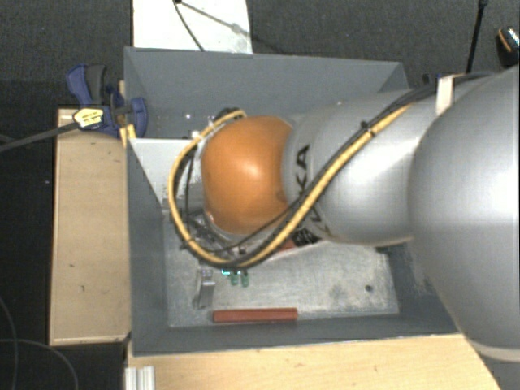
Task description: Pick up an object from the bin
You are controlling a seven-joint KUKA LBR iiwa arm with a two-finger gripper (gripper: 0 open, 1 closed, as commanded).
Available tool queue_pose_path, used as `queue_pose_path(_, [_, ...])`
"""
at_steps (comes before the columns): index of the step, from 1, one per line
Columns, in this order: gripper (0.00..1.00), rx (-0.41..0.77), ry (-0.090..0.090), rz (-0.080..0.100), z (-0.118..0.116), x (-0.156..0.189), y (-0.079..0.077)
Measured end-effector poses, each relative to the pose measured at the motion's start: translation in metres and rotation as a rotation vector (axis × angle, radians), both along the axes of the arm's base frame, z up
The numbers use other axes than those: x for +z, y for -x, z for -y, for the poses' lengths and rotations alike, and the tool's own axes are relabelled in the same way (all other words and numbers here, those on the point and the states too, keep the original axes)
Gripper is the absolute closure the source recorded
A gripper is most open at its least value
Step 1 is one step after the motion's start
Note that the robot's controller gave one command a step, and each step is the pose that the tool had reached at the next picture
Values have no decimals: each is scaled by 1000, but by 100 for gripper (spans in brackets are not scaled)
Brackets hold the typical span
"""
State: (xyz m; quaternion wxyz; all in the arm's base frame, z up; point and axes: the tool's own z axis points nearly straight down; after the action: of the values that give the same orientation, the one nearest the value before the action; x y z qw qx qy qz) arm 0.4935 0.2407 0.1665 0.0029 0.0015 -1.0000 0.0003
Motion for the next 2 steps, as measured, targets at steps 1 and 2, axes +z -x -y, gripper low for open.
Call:
queue_pose_path(1, [0,340,-3,16,96,-94,13])
queue_pose_path(2, [0,502,2,15,175,-64,-83])
